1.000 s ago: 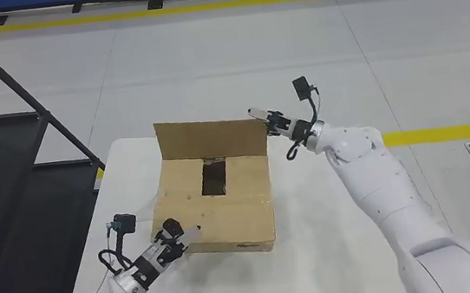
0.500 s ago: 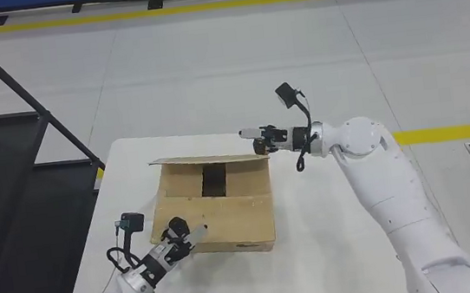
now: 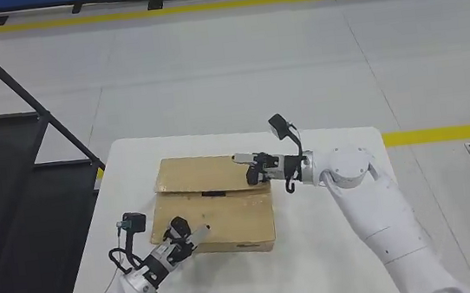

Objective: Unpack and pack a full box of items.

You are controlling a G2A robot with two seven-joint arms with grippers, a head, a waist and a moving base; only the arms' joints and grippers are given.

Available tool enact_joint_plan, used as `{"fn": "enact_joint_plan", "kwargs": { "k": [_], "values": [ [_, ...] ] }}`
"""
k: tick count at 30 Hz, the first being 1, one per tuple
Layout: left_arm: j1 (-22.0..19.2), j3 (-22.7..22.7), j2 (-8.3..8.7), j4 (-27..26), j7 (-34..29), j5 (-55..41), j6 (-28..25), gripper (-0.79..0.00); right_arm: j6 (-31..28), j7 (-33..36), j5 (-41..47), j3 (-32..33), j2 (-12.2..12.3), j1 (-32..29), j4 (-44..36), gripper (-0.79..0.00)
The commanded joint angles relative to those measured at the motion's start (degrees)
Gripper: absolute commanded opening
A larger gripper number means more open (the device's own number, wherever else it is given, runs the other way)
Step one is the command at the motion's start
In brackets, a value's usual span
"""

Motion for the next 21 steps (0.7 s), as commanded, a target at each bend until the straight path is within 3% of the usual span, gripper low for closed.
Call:
{"fn": "enact_joint_plan", "kwargs": {
  "k": [1,6,12,17,21],
  "values": [
    [0.38,-0.23,-0.03,-0.26,1.08,-0.13,0.27,0.000,0.22,-0.06,1.77,-0.17,-0.07,-0.91,-0.49,0.000],
    [3.01,-1.97,-0.01,-2.07,4.18,-0.92,-0.20,0.000,2.27,-0.27,3.75,-0.37,0.11,-2.54,-2.02,0.000],
    [7.96,-6.80,-0.14,-2.91,12.66,-2.25,0.48,0.000,3.62,-0.64,3.39,-1.17,0.39,-3.34,-3.40,0.000],
    [9.87,-10.37,-0.30,0.91,15.82,-5.58,4.01,0.000,4.40,-2.43,2.31,-1.90,0.54,-3.16,-3.21,0.000],
    [8.00,-10.00,-0.53,6.93,14.61,-10.05,5.79,0.000,3.92,-2.84,1.83,-2.38,0.68,-2.87,-2.95,0.000]
  ]
}}
